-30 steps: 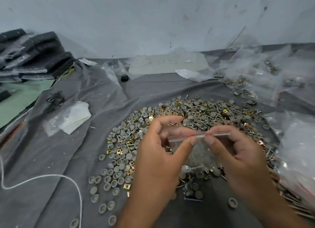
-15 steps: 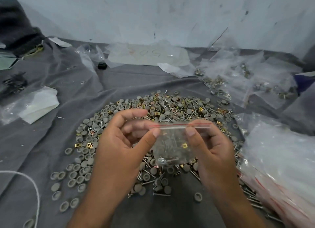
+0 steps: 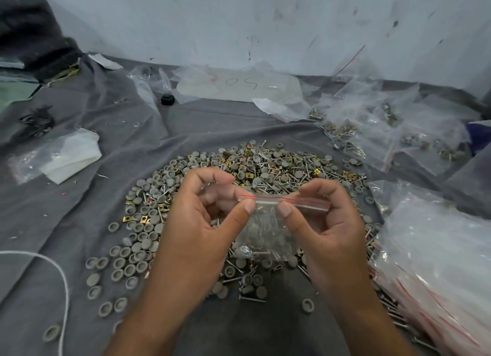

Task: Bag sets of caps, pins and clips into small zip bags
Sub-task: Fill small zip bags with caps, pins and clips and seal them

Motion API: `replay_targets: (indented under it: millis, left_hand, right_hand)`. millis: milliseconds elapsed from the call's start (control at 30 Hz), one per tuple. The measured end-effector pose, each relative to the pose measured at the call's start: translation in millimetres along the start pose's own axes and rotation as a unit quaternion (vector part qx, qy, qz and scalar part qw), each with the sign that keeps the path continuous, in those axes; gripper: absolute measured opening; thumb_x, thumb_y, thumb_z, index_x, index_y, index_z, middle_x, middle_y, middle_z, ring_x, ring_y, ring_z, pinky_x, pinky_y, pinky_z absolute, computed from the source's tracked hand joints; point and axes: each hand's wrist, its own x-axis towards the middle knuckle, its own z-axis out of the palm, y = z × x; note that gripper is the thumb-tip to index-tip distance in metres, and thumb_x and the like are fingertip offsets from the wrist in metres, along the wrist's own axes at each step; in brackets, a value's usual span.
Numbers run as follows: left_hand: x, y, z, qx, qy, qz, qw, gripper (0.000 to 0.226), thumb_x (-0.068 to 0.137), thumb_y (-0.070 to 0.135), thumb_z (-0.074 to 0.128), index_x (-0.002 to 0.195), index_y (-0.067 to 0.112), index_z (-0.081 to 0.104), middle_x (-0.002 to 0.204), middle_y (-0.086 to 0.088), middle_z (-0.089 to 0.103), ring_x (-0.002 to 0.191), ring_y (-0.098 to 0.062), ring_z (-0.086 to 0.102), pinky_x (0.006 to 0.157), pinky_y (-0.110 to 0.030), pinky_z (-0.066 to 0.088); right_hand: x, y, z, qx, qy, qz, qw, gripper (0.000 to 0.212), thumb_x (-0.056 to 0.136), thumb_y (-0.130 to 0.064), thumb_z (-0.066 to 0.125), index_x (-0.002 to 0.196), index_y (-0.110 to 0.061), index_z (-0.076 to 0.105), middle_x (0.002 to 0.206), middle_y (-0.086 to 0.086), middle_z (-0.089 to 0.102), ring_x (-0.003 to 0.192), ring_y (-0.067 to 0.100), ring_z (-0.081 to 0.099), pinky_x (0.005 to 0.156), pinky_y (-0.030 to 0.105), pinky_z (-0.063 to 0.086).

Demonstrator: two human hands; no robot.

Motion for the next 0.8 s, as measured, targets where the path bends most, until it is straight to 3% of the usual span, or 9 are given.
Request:
replay_targets:
  millis: [100,200,467,800]
  left_hand:
    - [-1.8,0.5,1.9,0.008,-0.019,-0.005,1.0,0.039,0.073,0.032,0.081,0.103,0.037,0.057,0.1,0.0,0.076,0.092,-0.02,0.072,0.074,-0.034,0.059]
    - [-3.7,2.0,3.7,0.033,-0.015,-0.006,0.999,0.039,0.077,0.031,0.082,0.107,0.034,0.057,0.094,0.0,0.076,0.089,-0.021,0.073,0.077,-0.046,0.059]
    - [-5.4,8.4,3.3,0.059,-0.015,0.006,0.998,0.027,0.078,0.032,0.075,0.095,0.035,0.054,0.09,0.0,0.076,0.085,-0.021,0.072,0.075,-0.052,0.059]
    - [-1.3,-0.3,-1.2,0.027,0.023,0.0,0.999,0.036,0.073,0.03,0.085,0.099,0.034,0.059,0.086,-0.004,0.076,0.082,-0.023,0.071,0.071,-0.033,0.054]
  right_hand:
    - [-0.8,-1.9,2.6,-0.011,-0.003,-0.003,1.0,0.024,0.081,-0.031,0.078,0.098,-0.037,0.062,0.095,0.002,0.074,0.083,0.016,0.072,0.068,0.023,0.058]
    - [-3.6,-3.3,4.6,-0.012,-0.016,0.004,1.0,0.025,0.081,-0.033,0.078,0.1,-0.036,0.062,0.098,0.005,0.073,0.087,0.021,0.074,0.07,0.03,0.061]
    - [-2.4,-6.9,2.7,-0.039,-0.023,0.011,0.999,0.033,0.075,-0.037,0.083,0.103,-0.04,0.065,0.098,0.002,0.074,0.088,0.017,0.075,0.067,0.022,0.059]
    - [2.7,-10.6,-2.8,0.005,0.012,0.028,1.0,0.032,0.073,-0.024,0.084,0.096,-0.038,0.065,0.09,0.003,0.077,0.079,0.014,0.076,0.059,0.022,0.059]
